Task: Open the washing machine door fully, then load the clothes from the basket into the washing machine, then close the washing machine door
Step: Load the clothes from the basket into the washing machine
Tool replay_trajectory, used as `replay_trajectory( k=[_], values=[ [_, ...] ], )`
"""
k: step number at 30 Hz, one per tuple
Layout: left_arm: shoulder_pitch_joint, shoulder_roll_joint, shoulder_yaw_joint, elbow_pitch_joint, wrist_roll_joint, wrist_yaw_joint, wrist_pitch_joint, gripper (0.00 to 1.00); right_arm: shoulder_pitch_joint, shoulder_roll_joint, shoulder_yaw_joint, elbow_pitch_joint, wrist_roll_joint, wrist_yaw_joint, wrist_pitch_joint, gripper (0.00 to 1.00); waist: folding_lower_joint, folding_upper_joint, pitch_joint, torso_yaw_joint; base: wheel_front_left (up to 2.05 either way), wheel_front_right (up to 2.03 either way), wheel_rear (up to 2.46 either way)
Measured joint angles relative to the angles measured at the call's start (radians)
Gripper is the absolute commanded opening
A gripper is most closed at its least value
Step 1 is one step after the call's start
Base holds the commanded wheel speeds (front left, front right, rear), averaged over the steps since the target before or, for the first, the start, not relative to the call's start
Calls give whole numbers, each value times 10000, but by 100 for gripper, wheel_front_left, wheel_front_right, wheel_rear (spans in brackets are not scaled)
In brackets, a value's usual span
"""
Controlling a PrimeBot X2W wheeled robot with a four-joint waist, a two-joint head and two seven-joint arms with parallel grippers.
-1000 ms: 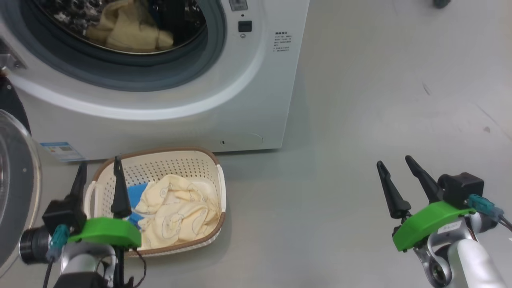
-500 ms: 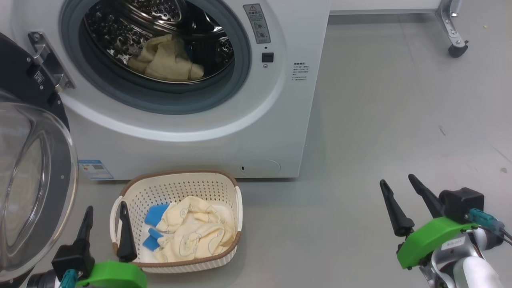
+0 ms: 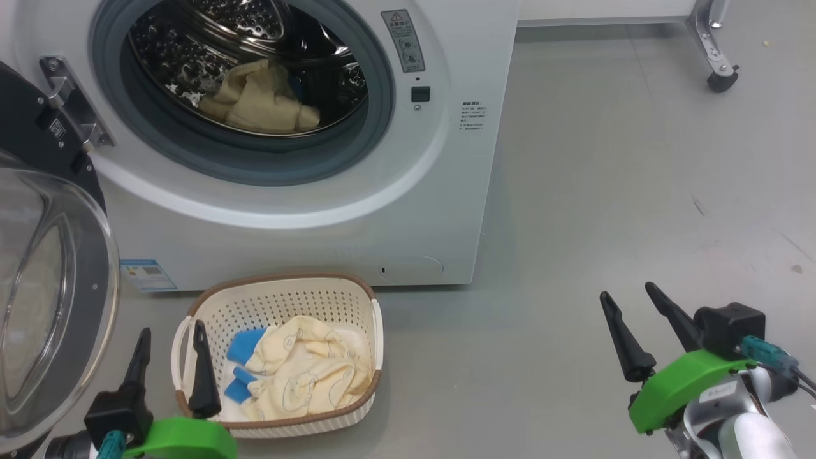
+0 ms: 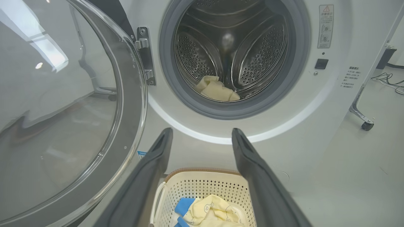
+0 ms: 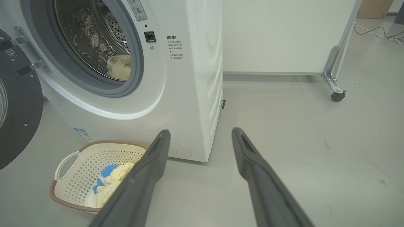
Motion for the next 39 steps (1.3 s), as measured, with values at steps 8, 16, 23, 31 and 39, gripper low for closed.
replay_trajectory(
  k=[8, 16, 23, 31, 39],
  values=[
    [5, -31, -21, 23, -230, 12, 13, 100, -4, 0, 52, -15, 0, 0, 0, 100, 0, 0, 104, 4, 0, 0, 0],
    [-299, -42, -249, 495, -228, -82, 63, 100, -41, 0, 176, -113, 12, 0, -4, 100, 0, 0, 455, -53, 0, 0, 0],
    [-1581, -61, -627, 1662, -336, -901, 520, 100, -607, -2, 307, -173, 123, 0, -123, 100, 0, 0, 1321, -168, 0, 0, 0],
    [-4178, -253, -1187, 4435, -545, -2121, 1252, 100, -1732, -4, 713, -169, 278, 0, -422, 100, 1, 0, 2923, -325, 0, 0, 0],
    [-6442, -359, -1413, 7488, -826, -3177, 2169, 100, -2698, -10, 988, -178, 385, 0, -821, 100, 3, -1, 4699, -649, 0, 0, 0]
  ],
)
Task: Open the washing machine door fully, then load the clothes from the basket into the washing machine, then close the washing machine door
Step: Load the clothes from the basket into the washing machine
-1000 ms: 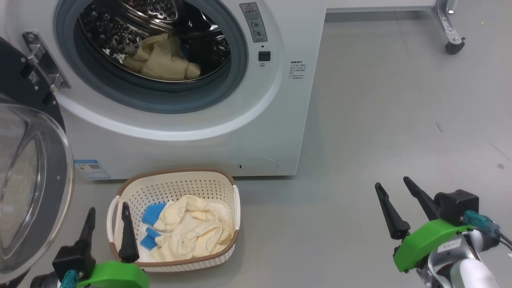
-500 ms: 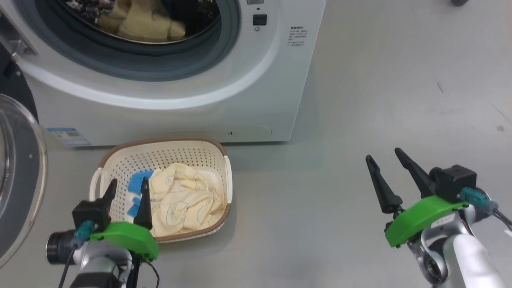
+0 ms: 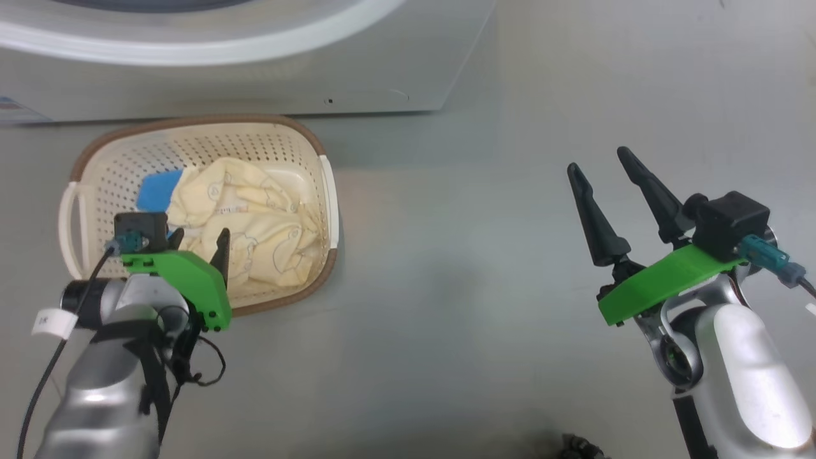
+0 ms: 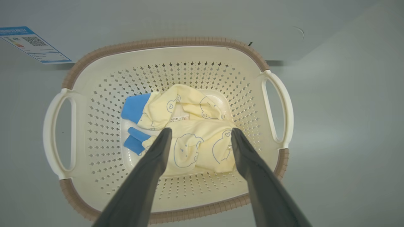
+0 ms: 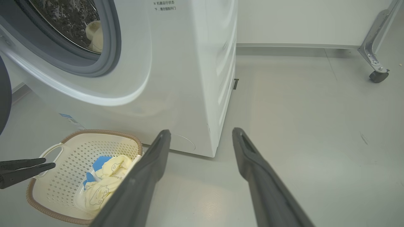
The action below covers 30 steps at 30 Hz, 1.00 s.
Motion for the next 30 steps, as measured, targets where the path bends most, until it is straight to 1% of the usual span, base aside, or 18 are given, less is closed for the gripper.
replay_trajectory(
  k=[2, 7, 11, 13, 14, 16, 21, 27, 29, 30],
  values=[
    [-519, 2, -59, 543, -104, -165, 228, 100, -162, 0, 82, -61, 35, 0, -96, 100, 1, 0, 434, -106, 0, 0, 0],
    [-1718, 67, -73, 1595, -468, -370, 828, 100, -433, -2, 155, -318, 263, 0, -428, 100, 1, 0, 1531, -435, 0, 0, 0],
    [-2358, 228, -94, 2201, -738, -378, 1337, 100, -442, -2, 234, -420, 441, 0, -639, 100, 1, 0, 2356, -750, 0, 0, 0],
    [-2602, 366, -94, 2412, -886, -403, 1615, 100, -442, -2, 276, -493, 476, 0, -700, 100, 0, 0, 2728, -910, 0, 0, 0],
    [-2846, 456, -61, 2527, -1177, -420, 1822, 100, -441, -2, 324, -585, 543, 0, -782, 100, 0, 0, 3090, -1067, 0, 0, 0],
    [-3094, 560, -63, 2548, -1415, -424, 2054, 100, -440, 0, 384, -692, 631, 0, -886, 100, 0, 0, 3428, -1221, 0, 0, 0],
    [-3663, 966, -224, 2642, -1532, -449, 2403, 100, -413, 0, 430, -817, 686, 0, -976, 100, 0, 0, 4146, -1560, 0, 0, 0],
    [-4031, 1034, -583, 3060, -1386, -384, 2464, 100, -207, 2, 244, -1145, 686, 0, -986, 100, 0, 0, 4643, -1614, 4, 4, 4],
    [-4181, 1007, -752, 3110, -1304, -364, 2320, 100, 8, -2, 182, -1446, 686, 0, -1026, 100, -1, 0, 4733, -1500, 22, 22, 22],
    [-4361, 993, -819, 3150, -1172, -309, 2153, 100, 152, -2, 182, -1808, 667, 0, -1114, 100, -1, 0, 4827, -1324, 19, 19, 19]
  ],
)
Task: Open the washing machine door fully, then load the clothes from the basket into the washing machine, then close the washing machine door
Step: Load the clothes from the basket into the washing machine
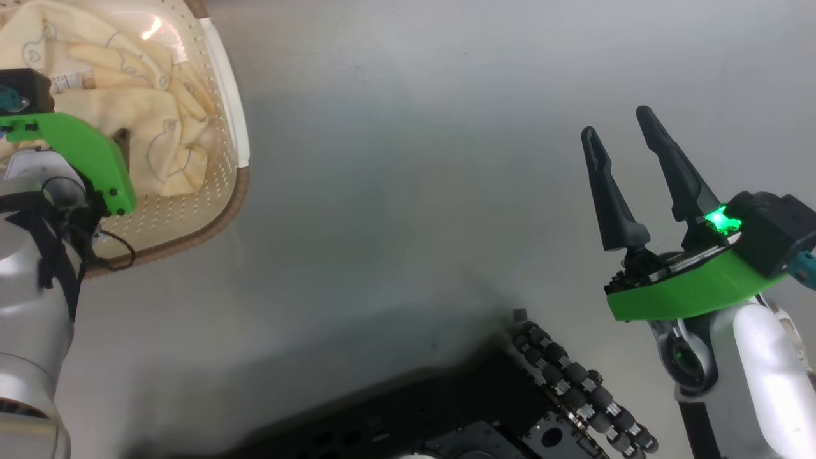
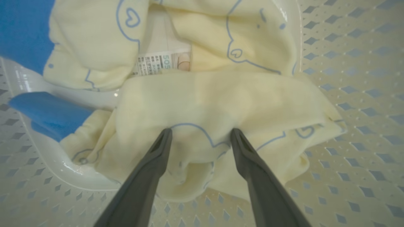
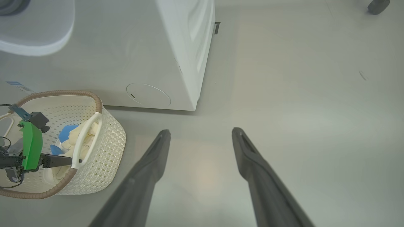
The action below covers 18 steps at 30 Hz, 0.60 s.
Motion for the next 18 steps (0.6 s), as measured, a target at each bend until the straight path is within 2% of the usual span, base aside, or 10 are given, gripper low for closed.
replay_trajectory(
  k=[1, 3, 12, 18],
  values=[
    [-50, -8, -29, 13, 33, 121, -105, 99, 37, 4, 15, -146, -33, 0, -27, 100, 0, 0, 33, 94, 14, 14, 14],
    [-61, -6, -169, 77, 171, 249, -171, 0, 81, 6, 15, -385, -178, 0, -33, 100, 0, 0, 89, 261, 12, 12, 12],
    [-43, -127, -347, 242, 253, 299, -424, 0, 172, 4, -12, -750, -232, 0, 44, 100, 0, 0, 121, 505, 2, 2, 2],
    [-58, -130, -268, 278, 132, 297, -1089, 0, 226, 4, -12, -715, -230, 0, 71, 100, 0, 0, 62, 622, 0, 0, 0]
  ],
)
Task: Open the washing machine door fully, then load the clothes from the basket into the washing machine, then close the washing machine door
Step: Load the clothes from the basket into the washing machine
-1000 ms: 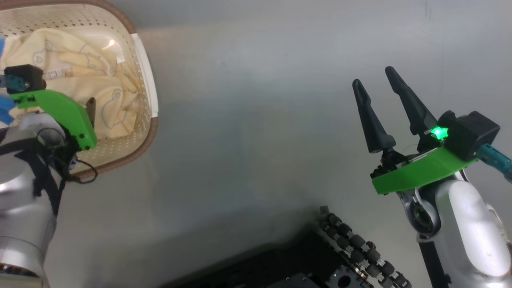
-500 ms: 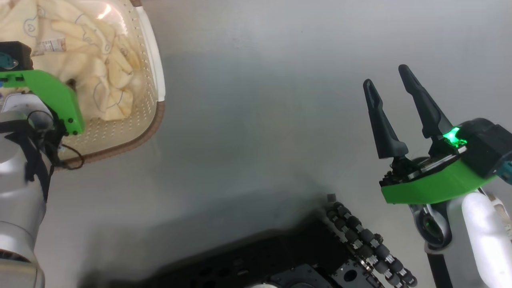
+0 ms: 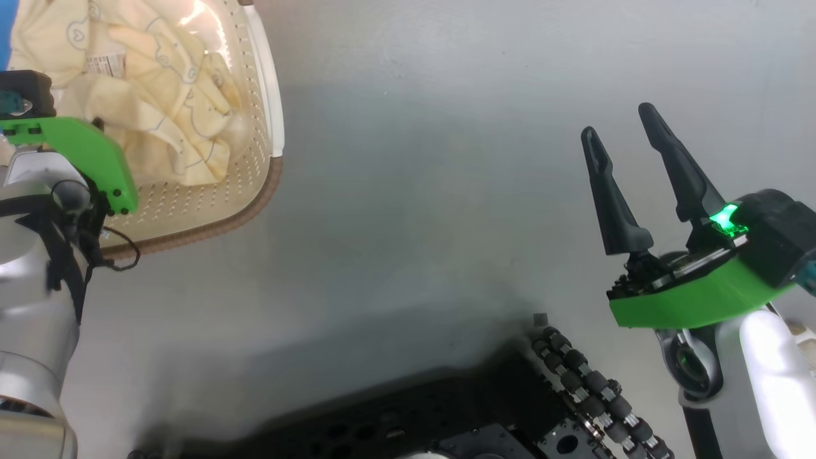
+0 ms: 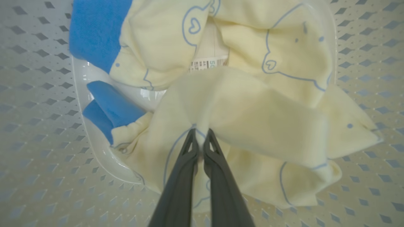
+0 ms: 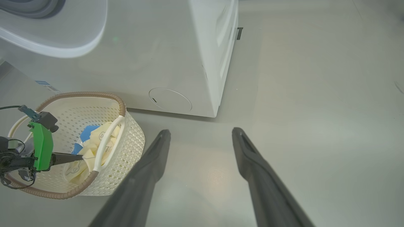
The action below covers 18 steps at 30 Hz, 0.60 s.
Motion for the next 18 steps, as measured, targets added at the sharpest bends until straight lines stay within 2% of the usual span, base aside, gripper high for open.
replay_trajectory(
  k=[7, 18],
  values=[
    [-15, -115, 40, 15, -224, -105, -1202, 0, -402, -2, -90, 399, -4, 0, -6, 100, 0, 0, -424, 239, 0, 0, 0],
    [384, -788, 107, -199, -531, -349, -2989, 0, -419, -8, -410, 1014, -198, 0, 107, 100, 0, 0, -1801, 853, 0, 0, 0]
  ],
)
